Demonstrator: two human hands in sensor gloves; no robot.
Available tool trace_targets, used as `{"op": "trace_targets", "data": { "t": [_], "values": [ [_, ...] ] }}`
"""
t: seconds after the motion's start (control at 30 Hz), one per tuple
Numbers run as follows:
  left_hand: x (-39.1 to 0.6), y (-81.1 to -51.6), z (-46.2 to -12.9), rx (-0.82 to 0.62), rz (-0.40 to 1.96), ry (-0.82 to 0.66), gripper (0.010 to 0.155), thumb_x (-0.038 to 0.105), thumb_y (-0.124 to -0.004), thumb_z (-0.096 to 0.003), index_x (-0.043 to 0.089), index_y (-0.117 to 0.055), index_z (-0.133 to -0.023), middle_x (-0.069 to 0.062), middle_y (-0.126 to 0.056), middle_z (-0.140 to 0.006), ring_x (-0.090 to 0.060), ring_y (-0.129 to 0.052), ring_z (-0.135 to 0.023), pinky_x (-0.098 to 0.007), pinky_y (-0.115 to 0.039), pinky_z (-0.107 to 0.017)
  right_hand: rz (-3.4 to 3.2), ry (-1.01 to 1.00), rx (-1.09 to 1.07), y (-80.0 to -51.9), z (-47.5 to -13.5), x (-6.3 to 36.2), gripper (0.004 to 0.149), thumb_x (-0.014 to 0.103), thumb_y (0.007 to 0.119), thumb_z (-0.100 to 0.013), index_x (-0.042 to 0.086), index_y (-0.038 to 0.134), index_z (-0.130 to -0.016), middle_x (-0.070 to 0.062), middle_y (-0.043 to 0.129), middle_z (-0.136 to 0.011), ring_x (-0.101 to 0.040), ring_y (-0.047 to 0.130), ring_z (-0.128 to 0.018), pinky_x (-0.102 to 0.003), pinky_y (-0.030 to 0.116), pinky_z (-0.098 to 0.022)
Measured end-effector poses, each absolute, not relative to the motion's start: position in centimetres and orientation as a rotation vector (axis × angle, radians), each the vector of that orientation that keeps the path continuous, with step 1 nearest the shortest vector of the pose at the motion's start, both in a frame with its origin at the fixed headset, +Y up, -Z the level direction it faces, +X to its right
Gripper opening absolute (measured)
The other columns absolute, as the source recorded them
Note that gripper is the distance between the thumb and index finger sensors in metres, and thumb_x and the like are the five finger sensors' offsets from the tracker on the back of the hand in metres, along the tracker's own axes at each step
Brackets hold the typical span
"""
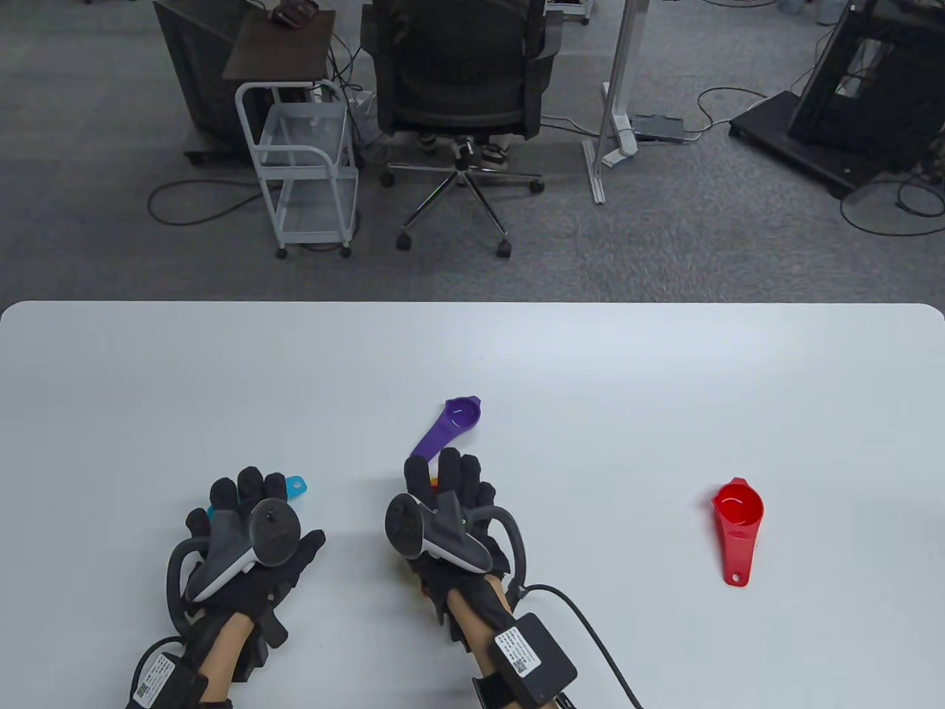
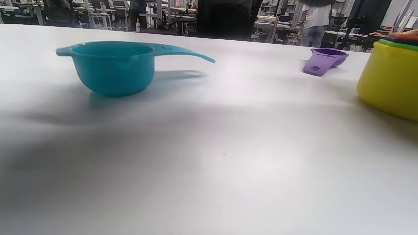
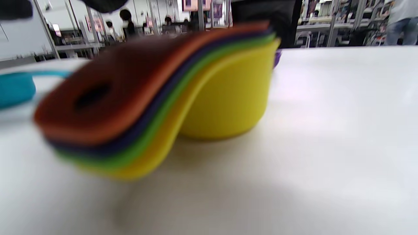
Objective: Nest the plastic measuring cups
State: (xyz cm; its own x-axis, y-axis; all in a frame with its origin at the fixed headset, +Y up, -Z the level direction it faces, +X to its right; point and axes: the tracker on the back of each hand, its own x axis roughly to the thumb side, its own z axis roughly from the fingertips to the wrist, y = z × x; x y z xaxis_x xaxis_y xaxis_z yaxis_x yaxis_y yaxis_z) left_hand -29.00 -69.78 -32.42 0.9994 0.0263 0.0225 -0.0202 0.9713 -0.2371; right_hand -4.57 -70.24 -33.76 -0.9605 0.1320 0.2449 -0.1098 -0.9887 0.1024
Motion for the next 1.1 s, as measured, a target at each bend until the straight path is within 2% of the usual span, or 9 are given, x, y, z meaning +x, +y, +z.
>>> {"op": "trace_targets", "data": {
  "t": [0.17,0.4,0.5,0.6,0.7,0.8,0.9,0.97,1.1],
  "values": [
    [-31.2,-69.4,-32.7,-0.198,0.075,0.035,0.093,0.067,-0.052,-0.0538,0.011,-0.012,-0.117,-0.026,-0.007,-0.121,-0.062,-0.008,-0.103,-0.08,-0.013,-0.062,3.109,0.064,0.339,-69.4,-32.0,0.1,0.087,0.058,0.05,-0.058,0.011,0.004,-0.114,-0.043,-0.001,-0.112,-0.067,0.009,-0.097,-0.078,0.024,-0.069],
    [-33.0,-72.1,-34.8,-0.298,0.03,0.099,0.098,0.068,-0.057,-0.0532,0.011,-0.006,-0.114,-0.029,-0.007,-0.121,-0.064,-0.017,-0.106,-0.081,-0.021,-0.066,3.118,0.162,0.167,-72.1,-31.4,7.6,0.09,0.06,0.048,-0.056,0.01,0.0,-0.113,-0.044,-0.004,-0.111,-0.067,0.006,-0.096,-0.079,0.022,-0.068],
    [-33.5,-73.1,-35.7,-0.284,0.021,0.12,0.097,0.06,-0.061,-0.0553,0.005,-0.004,-0.111,-0.033,-0.013,-0.119,-0.063,-0.036,-0.107,-0.08,-0.034,-0.068,2.993,0.284,0.096,-72.5,-31.5,9.2,0.092,0.061,0.047,-0.056,0.007,-0.004,-0.111,-0.045,-0.008,-0.109,-0.068,0.004,-0.094,-0.079,0.02,-0.067],
    [-33.7,-73.7,-36.0,-0.259,0.017,0.124,0.087,0.047,-0.066,-0.0577,0.004,-0.012,-0.112,-0.031,-0.029,-0.12,-0.056,-0.05,-0.106,-0.075,-0.044,-0.071,2.928,0.261,0.106,-72.3,-31.3,9.6,0.093,0.061,0.047,-0.056,0.006,-0.002,-0.112,-0.046,-0.006,-0.109,-0.068,0.006,-0.094,-0.079,0.021,-0.067],
    [-33.2,-73.3,-36.0,-0.26,0.026,0.076,0.087,0.043,-0.069,-0.0577,0.003,-0.014,-0.112,-0.032,-0.03,-0.118,-0.06,-0.051,-0.101,-0.075,-0.047,-0.068,2.925,0.205,0.14,-71.9,-30.8,9.4,0.093,0.061,0.047,-0.056,0.004,-0.001,-0.112,-0.046,-0.004,-0.11,-0.069,0.009,-0.095,-0.079,0.023,-0.067],
    [-32.3,-71.0,-35.5,-0.193,0.143,-0.047,0.088,0.042,-0.069,-0.0575,0.0,-0.013,-0.111,-0.035,-0.026,-0.115,-0.061,-0.047,-0.099,-0.075,-0.049,-0.067,2.904,0.108,0.193,-71.2,-30.1,8.8,0.092,0.06,0.048,-0.056,0.003,0.003,-0.113,-0.045,0.002,-0.112,-0.068,0.016,-0.097,-0.079,0.027,-0.068],
    [-29.1,-67.4,-34.1,-0.134,0.366,-0.277,0.087,0.039,-0.069,-0.0584,0.001,-0.011,-0.111,-0.035,-0.021,-0.116,-0.062,-0.042,-0.101,-0.076,-0.048,-0.067,2.753,0.009,0.276,-70.1,-29.4,8.2,0.083,0.056,0.05,-0.059,0.007,0.012,-0.115,-0.04,0.016,-0.117,-0.063,0.032,-0.101,-0.077,0.035,-0.069],
    [-25.2,-65.9,-32.6,-0.12,0.288,-0.464,0.087,0.038,-0.07,-0.0581,0.001,-0.012,-0.111,-0.034,-0.022,-0.116,-0.063,-0.043,-0.101,-0.076,-0.051,-0.067,2.55,0.006,0.329,-69.7,-29.1,7.8,0.077,0.052,0.052,-0.06,0.009,0.019,-0.116,-0.035,0.032,-0.118,-0.057,0.048,-0.101,-0.076,0.041,-0.069],
    [-18.8,-65.6,-31.1,-0.18,0.149,-0.647,0.086,0.035,-0.07,-0.0571,0.0,-0.013,-0.111,-0.034,-0.023,-0.117,-0.065,-0.044,-0.102,-0.073,-0.058,-0.067,2.314,0.083,0.358,-69.9,-29.0,7.8,0.073,0.049,0.053,-0.061,0.01,0.026,-0.116,-0.03,0.046,-0.116,-0.047,0.065,-0.095,-0.072,0.05,-0.069]
  ]
}}
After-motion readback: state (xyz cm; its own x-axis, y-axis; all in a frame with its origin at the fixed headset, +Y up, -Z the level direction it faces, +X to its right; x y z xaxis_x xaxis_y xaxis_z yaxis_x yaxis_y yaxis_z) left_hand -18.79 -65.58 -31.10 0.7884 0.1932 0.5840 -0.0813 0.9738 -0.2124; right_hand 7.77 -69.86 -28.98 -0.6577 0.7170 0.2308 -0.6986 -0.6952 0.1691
